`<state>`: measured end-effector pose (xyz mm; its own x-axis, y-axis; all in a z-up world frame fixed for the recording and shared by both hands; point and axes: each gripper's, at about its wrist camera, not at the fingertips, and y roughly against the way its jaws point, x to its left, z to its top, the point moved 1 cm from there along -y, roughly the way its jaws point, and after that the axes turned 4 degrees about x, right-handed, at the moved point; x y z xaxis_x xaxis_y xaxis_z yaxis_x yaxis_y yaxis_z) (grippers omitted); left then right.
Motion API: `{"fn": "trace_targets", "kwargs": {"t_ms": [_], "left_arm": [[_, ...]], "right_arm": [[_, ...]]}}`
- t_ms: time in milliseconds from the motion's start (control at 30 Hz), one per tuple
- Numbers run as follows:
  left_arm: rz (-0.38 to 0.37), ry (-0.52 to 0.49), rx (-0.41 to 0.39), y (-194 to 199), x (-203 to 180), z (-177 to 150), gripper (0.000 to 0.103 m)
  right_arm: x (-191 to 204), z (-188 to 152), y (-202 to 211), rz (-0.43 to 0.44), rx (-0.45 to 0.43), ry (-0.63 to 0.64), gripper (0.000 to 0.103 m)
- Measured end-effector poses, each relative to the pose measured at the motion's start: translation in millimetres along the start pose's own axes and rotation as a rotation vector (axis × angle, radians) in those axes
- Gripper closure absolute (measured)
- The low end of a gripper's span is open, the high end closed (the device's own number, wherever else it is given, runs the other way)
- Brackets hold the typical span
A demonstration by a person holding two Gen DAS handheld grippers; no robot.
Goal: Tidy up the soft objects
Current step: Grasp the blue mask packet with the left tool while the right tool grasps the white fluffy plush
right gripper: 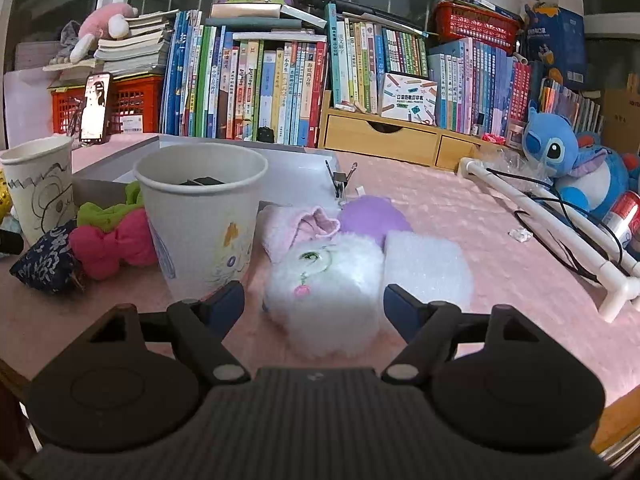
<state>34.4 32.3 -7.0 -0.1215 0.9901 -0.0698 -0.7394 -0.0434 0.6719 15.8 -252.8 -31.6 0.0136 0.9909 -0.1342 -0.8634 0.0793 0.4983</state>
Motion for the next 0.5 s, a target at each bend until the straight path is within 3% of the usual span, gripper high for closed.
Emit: {"fn": "trace_targets", "kwargs": {"t_ms": [133, 333, 500], "left_arm": [[0.005, -0.009, -0.005, 1, -2, -1, 0.053], [-0.013, -0.01, -0.004, 7, -1, -4, 0.055], [-0.028, -0.019, -0.013, 16, -2, -5, 0.056]], "right_arm": [[3, 0, -2, -0.008, -0.003, 0.006, 0.02], [5, -2, -1, -0.033, -0.005, 0.011, 0.041], [0, -2, 4, -0.026, -0.01, -0.02, 0.047]]}}
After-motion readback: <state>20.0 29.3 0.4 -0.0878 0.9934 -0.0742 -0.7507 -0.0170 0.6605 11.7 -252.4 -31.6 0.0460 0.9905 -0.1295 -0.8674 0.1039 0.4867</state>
